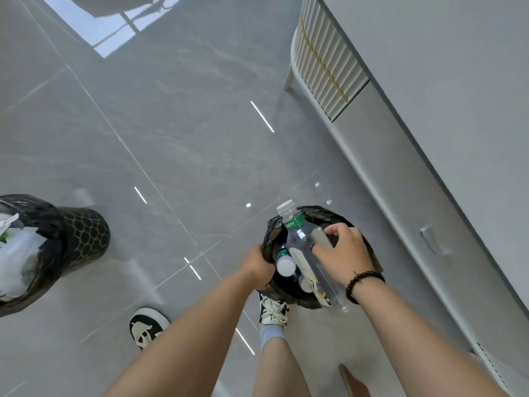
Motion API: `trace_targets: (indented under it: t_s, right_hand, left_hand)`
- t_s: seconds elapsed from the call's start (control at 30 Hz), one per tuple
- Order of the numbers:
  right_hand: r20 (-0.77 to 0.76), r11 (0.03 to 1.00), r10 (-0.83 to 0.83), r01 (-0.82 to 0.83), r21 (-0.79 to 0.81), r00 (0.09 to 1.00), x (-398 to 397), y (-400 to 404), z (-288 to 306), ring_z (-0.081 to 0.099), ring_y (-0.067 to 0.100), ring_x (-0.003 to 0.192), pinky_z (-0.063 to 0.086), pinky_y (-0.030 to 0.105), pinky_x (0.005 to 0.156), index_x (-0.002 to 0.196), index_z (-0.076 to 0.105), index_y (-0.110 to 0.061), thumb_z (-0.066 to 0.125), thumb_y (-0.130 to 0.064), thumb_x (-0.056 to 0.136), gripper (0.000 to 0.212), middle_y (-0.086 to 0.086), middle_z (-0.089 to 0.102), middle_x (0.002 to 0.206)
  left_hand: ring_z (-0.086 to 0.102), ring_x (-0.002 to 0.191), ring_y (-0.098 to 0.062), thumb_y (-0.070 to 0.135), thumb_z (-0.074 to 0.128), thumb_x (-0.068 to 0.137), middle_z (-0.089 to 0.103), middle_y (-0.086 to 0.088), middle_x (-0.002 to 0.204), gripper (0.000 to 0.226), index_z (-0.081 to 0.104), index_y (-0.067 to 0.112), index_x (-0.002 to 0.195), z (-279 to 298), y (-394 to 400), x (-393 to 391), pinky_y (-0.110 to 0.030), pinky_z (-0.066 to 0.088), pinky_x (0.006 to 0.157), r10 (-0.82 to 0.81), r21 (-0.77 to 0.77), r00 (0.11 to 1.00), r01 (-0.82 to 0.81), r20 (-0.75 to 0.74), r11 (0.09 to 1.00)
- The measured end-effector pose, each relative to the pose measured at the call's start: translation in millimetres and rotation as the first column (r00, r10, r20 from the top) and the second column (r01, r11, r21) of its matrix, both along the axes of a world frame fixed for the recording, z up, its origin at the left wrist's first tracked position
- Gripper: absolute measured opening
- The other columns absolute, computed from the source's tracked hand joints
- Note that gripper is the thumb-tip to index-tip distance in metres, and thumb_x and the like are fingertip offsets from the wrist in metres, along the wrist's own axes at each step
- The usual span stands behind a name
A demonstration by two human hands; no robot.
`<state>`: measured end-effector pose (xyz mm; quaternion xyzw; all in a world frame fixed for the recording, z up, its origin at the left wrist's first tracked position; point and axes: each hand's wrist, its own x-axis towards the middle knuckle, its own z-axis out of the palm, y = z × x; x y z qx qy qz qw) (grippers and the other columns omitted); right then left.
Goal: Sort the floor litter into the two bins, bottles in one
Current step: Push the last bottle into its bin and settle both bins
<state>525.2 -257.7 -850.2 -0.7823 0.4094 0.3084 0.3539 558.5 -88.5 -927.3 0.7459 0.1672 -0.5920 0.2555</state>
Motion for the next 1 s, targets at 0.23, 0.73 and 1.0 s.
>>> trace_targets:
  t_s: [0.23, 0.73, 1.0]
  right_hand:
    - [-0.069, 0.997, 0.077, -0.078, -0.011, 0.995, 10.1, 5.4, -19.1, 0.049, 0.021, 0.108, 0.042, 0.027, 0.079, 0.121, 0.046, -0.02, 0.065, -0.028, 0.079, 0.046, 0.002, 0.036, 0.127]
    - [0.097, 0.885, 0.463, -0.465, -0.001, 0.881, 62.7, 74.5, 44.7, 0.044, 0.016, 0.123, 0.04, 0.041, 0.105, 0.136, 0.04, -0.028, 0.067, -0.038, 0.078, 0.064, -0.003, 0.037, 0.137]
    - [0.311, 0.693, 0.689, -0.721, -0.017, 0.655, 108.4, 169.3, 97.1, 0.039, 0.011, 0.127, 0.036, 0.04, 0.109, 0.138, 0.039, -0.031, 0.065, -0.037, 0.082, 0.061, -0.008, 0.041, 0.136]
  left_hand:
    - [0.061, 0.101, -0.033, 0.016, 0.053, 0.084, 0.063, -0.007, 0.115, 0.061, 0.034, 0.039, 0.137, -54.5, 6.4, -24.8, -0.046, 0.056, 0.084, 0.021, -0.063, 0.998, -0.018, 0.054, 0.998]
    - [0.07, 0.073, -0.026, 0.008, 0.059, 0.091, 0.065, -0.015, 0.11, 0.039, 0.044, 0.031, 0.12, 30.5, 90.6, -19.2, -0.03, 0.058, 0.056, 0.802, -0.071, 0.597, -0.799, 0.018, 0.597]
    - [0.071, 0.079, -0.029, 0.006, 0.06, 0.09, 0.069, -0.014, 0.101, 0.034, 0.053, 0.021, 0.12, 94.9, 179.2, -6.2, -0.029, 0.056, 0.052, 0.94, -0.165, 0.306, -0.93, 0.151, 0.329]
